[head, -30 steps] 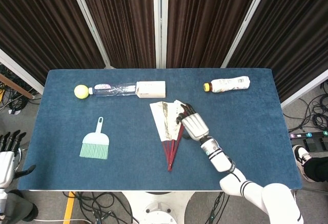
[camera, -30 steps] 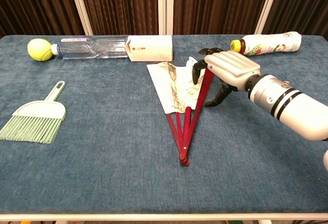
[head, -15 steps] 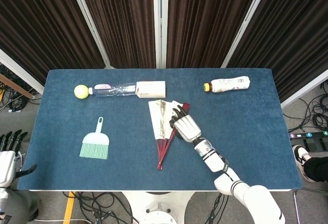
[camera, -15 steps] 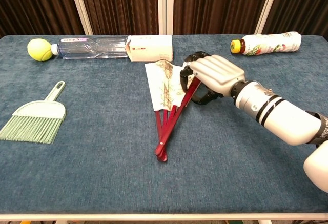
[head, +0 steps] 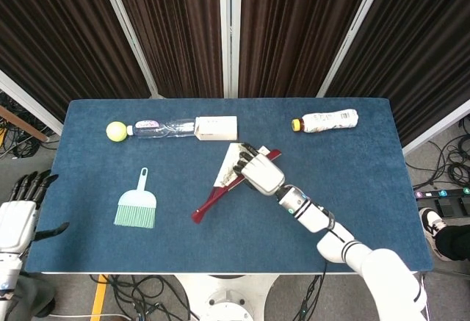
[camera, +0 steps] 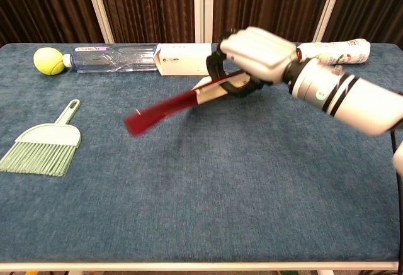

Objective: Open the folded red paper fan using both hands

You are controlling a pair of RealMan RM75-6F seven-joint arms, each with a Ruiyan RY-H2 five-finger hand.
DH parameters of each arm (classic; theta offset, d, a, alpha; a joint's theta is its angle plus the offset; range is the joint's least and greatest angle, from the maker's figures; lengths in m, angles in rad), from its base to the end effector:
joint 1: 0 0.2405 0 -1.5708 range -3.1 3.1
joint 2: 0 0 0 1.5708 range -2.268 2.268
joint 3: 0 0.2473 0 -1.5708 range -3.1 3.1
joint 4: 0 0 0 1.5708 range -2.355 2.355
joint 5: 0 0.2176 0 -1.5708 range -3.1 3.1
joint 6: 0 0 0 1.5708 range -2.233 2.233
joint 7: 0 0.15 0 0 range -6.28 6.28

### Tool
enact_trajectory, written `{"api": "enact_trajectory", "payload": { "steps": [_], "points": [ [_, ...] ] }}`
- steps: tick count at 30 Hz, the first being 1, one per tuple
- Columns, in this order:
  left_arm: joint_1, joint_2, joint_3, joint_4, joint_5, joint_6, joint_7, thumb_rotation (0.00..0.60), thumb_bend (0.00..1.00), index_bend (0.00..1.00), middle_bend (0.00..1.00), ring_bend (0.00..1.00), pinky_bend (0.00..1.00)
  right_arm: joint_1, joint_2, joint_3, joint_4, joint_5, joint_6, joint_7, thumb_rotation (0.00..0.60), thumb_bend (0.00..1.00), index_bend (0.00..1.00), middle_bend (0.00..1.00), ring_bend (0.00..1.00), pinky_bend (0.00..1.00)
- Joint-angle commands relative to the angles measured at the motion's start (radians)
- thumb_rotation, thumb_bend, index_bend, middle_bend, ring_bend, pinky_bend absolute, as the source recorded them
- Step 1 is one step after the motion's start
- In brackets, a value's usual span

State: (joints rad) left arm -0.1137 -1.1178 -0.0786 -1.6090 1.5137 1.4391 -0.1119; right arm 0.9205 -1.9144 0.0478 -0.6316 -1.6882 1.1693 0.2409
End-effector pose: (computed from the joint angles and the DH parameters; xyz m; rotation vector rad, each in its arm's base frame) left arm -0.2994 0.2019 0.1461 -1.3846 -0.9777 -1.0087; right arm -0.1123 -0.3878 -0.0742 2.1043 -0.4324 1.2388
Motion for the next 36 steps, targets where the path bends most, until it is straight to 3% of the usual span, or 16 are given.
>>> {"api": "enact_trajectory", "payload": {
  "steps": [1,8,16,27,36],
  "points": [
    [-0.075,0.001,-0.037,-0.015,0.037,-0.051,-0.118,0.6,0.0,0.13,0.06,0.0,0.08,0.062,0.22,0.017,-0.263,-0.027,0.007,-0.002,0.6,0.75,0.76,0.57,0.3,0.16],
    [-0.223,-0.05,-0.09,0.009,0.031,-0.193,-0.369,0.6,0.0,0.13,0.07,0.0,0.11,0.097,0.484,0.064,-0.632,0.006,-0.053,0.07,0.6,0.76,0.78,0.58,0.3,0.16],
    [-0.358,-0.143,-0.098,0.03,0.037,-0.328,-0.618,0.6,0.0,0.15,0.09,0.0,0.13,0.133,0.609,0.132,-0.828,0.085,-0.147,0.035,0.6,0.76,0.78,0.58,0.3,0.16],
    [-0.469,-0.291,-0.125,0.072,-0.032,-0.41,-0.625,0.6,0.0,0.22,0.14,0.03,0.16,0.208,0.615,0.231,-0.944,0.252,-0.291,-0.132,0.6,0.76,0.76,0.58,0.29,0.13],
    [-0.491,-0.358,-0.155,0.09,-0.127,-0.421,-0.611,0.6,0.0,0.28,0.24,0.11,0.23,0.237,0.567,0.255,-0.949,0.354,-0.331,-0.253,0.6,0.76,0.75,0.58,0.28,0.13]
  ]
}}
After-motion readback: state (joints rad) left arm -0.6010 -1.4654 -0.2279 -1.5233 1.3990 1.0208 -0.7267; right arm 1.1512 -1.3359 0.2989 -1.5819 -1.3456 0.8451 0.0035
